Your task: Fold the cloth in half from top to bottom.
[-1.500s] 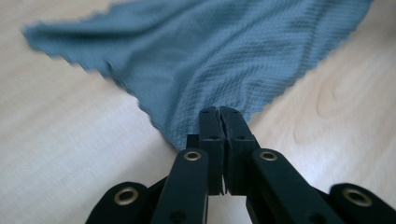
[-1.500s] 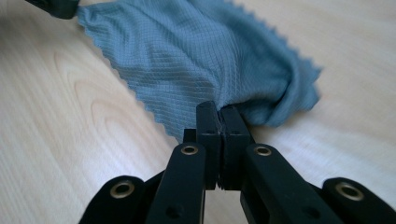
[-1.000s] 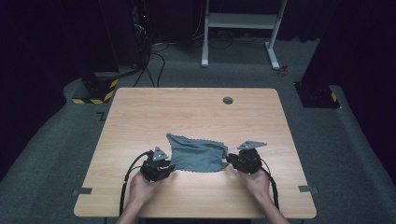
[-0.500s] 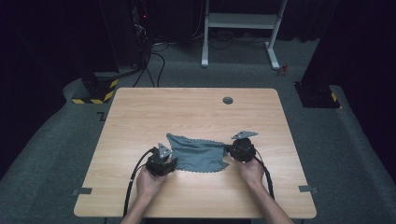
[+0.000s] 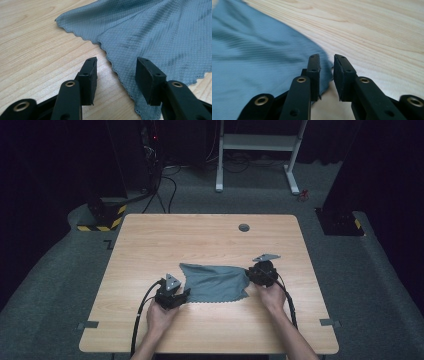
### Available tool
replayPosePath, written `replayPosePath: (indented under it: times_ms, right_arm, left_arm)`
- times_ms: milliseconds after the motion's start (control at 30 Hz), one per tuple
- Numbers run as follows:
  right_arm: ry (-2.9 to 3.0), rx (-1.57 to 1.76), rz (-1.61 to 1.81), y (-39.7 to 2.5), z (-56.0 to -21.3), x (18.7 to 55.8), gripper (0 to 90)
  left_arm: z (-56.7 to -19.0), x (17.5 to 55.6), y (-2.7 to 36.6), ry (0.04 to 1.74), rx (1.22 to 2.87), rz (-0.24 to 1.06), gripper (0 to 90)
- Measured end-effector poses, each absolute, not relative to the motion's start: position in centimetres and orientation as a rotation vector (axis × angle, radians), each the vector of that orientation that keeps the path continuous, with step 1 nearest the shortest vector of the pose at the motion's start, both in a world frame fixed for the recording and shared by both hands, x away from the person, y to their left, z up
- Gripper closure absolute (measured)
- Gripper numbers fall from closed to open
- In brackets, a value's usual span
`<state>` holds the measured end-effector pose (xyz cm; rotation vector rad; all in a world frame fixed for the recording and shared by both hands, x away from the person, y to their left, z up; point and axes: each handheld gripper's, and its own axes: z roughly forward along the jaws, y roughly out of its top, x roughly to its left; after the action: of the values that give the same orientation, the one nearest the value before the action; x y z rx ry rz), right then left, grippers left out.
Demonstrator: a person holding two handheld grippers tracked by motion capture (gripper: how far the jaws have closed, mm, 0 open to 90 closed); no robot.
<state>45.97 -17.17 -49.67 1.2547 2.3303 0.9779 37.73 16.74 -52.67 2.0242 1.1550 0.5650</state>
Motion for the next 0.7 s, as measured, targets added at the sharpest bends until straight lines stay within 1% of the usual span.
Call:
replayPosePath:
  times_ms: [167,267,333,433,500,633,700]
  right_arm:
    - [2.369,1.165,1.017,-17.6,-49.5,41.9,74.9]
    - [2.388,1.170,1.062,-17.9,-50.1,39.7,74.1]
    - [2.390,1.181,1.072,-17.8,-50.5,39.3,73.8]
    - [2.390,1.207,1.069,-17.6,-51.0,39.8,74.2]
    - [2.401,1.210,1.058,-17.1,-51.3,40.1,77.2]
    - [2.430,1.123,0.983,-16.4,-51.5,39.8,89.1]
    - [2.434,1.081,0.959,-16.3,-51.5,39.4,89.7]
  left_arm:
    - [-52.7,37.8,16.8,1.178,2.017,0.558,48.8]
    - [-52.6,37.6,16.6,1.165,2.032,0.592,48.4]
    - [-52.6,37.6,16.6,1.166,2.031,0.594,48.4]
    - [-52.7,37.7,16.7,1.174,2.023,0.581,48.2]
    - [-52.7,37.7,16.7,1.179,2.020,0.573,48.2]
    - [-52.7,37.7,16.8,1.182,2.016,0.567,48.2]
    - [-52.7,37.7,16.8,1.182,2.016,0.567,48.2]
